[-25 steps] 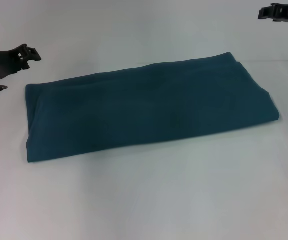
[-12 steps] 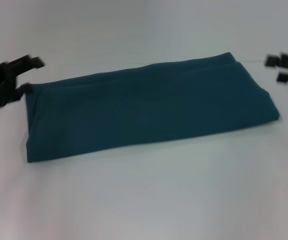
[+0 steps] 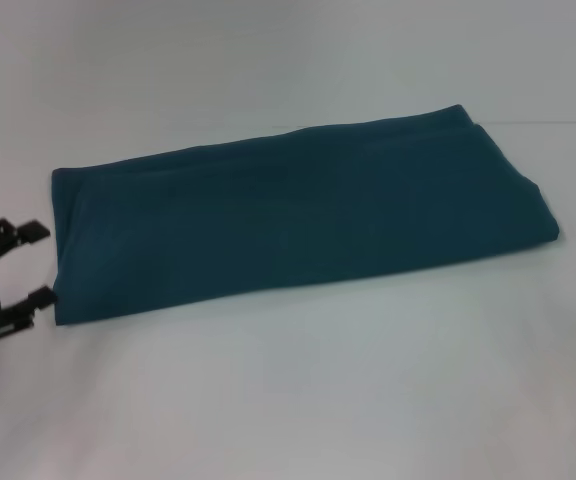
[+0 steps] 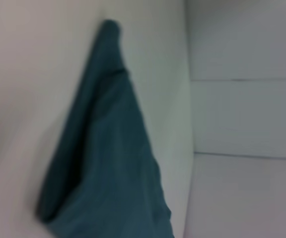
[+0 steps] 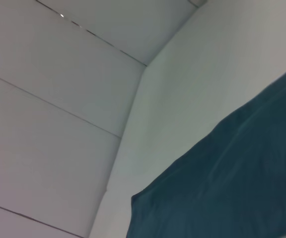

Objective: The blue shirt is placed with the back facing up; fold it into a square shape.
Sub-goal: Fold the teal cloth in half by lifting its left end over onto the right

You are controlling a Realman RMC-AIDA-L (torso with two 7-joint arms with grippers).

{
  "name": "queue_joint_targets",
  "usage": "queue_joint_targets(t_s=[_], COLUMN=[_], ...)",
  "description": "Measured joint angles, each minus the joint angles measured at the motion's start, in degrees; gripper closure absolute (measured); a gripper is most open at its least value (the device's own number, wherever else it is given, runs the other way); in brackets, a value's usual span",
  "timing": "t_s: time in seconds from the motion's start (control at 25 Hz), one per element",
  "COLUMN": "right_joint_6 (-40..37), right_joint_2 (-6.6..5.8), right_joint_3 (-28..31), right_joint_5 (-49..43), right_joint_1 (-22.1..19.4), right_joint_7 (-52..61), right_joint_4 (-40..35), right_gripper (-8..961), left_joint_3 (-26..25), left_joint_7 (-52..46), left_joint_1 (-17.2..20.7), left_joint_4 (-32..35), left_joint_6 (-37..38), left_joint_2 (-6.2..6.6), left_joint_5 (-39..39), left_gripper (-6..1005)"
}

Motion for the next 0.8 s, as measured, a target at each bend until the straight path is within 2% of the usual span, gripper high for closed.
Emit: queue_joint_targets(t_s=[0.16,0.32,0.8], right_joint_6=[-0.12,-0.23,0.41], right_joint_2=[-0.14,-0.16,-0.18], right_joint_3=[0.25,0.26,0.55], right_joint_5=[-0.13,-0.14,-0.07], right_joint_1=[0.53,1.13,1.28], right_joint_7=[-0.02,-0.03,-0.15], right_joint_4=[0.02,0.05,-0.01], right_gripper=[23,23,23], left_joint_3=[0.19,0.28,0.95], left_joint_7=[-2.32,-3.93,-6.73], left_joint_1=[1.03,1.05,0.04], left_joint_4=[-1.06,-2.29,-3.75], left_joint_6=[-3.39,-6.62,-13.45], left_joint_2=[-1.15,-1.63,-1.91], left_joint_5=[0.74,1.91,4.36], left_gripper=[91,91,90])
